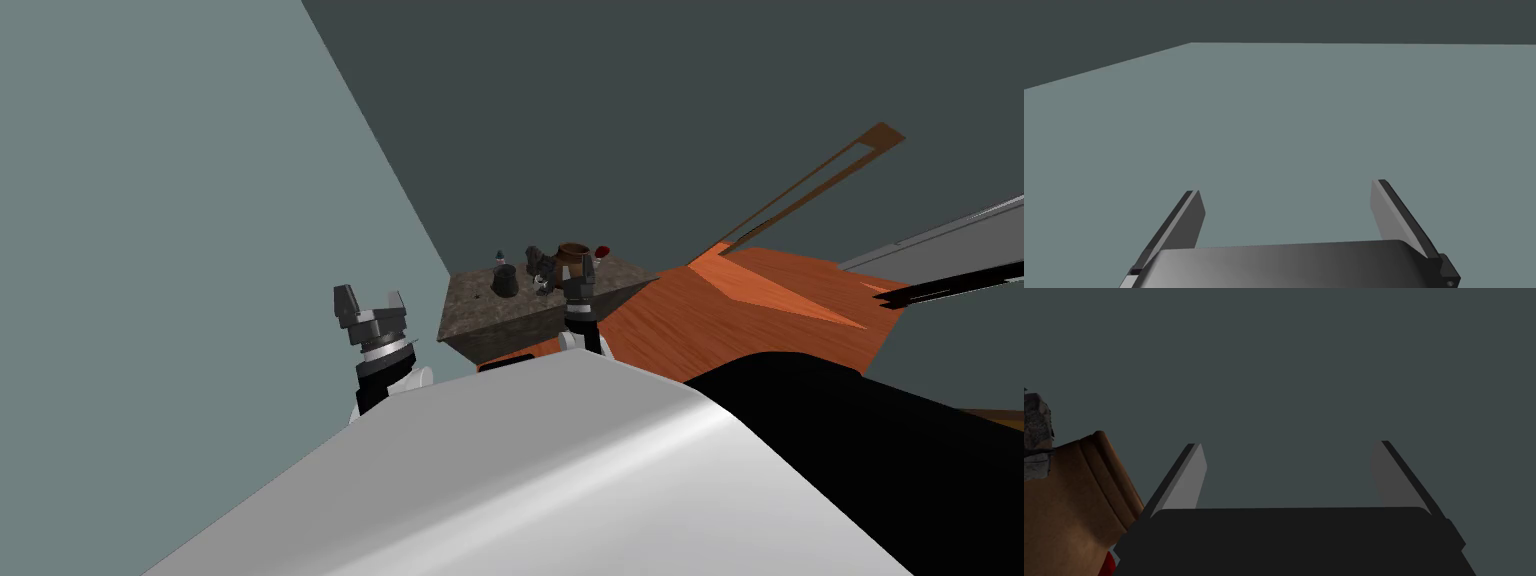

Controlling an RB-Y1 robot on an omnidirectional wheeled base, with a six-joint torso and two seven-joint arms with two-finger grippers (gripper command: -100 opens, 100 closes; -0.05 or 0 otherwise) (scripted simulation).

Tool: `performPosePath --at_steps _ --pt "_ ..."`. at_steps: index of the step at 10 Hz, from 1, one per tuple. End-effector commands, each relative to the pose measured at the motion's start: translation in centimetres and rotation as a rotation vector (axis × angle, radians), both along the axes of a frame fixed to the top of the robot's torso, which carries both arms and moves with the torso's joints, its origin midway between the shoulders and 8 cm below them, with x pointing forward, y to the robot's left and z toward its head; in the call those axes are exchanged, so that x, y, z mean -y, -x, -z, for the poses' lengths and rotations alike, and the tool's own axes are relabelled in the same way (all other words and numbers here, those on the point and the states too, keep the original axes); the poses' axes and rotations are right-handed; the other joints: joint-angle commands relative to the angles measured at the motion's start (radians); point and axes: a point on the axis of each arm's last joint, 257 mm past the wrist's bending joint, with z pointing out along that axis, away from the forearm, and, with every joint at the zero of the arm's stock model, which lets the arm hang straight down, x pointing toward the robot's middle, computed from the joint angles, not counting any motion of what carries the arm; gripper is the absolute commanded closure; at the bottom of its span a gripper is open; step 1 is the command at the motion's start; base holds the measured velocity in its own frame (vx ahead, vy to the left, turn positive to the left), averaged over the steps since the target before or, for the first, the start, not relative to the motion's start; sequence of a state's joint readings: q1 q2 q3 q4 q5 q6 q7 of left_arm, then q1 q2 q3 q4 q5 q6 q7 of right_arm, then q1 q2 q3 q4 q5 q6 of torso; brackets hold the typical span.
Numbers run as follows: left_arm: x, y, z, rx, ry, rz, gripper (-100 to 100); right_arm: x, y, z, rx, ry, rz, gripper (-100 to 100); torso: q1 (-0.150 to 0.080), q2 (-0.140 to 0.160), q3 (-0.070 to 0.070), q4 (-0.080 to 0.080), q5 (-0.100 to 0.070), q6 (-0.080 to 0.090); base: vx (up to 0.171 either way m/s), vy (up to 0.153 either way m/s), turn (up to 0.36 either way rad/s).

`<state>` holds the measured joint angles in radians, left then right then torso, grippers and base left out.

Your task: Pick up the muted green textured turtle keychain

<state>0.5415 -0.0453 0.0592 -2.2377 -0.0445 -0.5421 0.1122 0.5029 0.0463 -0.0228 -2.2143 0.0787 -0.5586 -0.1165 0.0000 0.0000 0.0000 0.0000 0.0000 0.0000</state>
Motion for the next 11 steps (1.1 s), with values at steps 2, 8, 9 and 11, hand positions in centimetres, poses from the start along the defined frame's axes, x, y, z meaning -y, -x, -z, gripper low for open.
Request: performPosePath --at_steps 2,8,9,11 --pt "0.4 -0.7 0.5 -0.038 -0.045 0.019 -100 0.0 0.0 0.0 0.000 0.000 0.000 0 -0.003 0.000 0.000 0.000 0.000 0.000 0.011 -0.075 -0.019" --pt "0.9 -3.6 3.2 -0.180 -0.158 0.052 -100 0.0 0.0 0.0 0.000 0.000 0.000 0 -0.004 0.000 0.000 0.000 -0.001 0.000 0.004 -0.087 -0.044" --pt "1.0 -4.3 3.8 -0.211 -0.180 0.056 -100 0.0 0.0 0.0 0.000 0.000 0.000 0 -0.005 0.000 0.000 0.000 -0.001 0.000 0.007 -0.096 -0.072" --pt "1.0 -4.9 4.6 -0.243 -0.203 0.060 -100 0.0 0.0 0.0 0.000 0.000 0.000 0 -0.006 0.001 0.000 0.000 -0.001 0.000 -0.013 -0.072 -0.044"
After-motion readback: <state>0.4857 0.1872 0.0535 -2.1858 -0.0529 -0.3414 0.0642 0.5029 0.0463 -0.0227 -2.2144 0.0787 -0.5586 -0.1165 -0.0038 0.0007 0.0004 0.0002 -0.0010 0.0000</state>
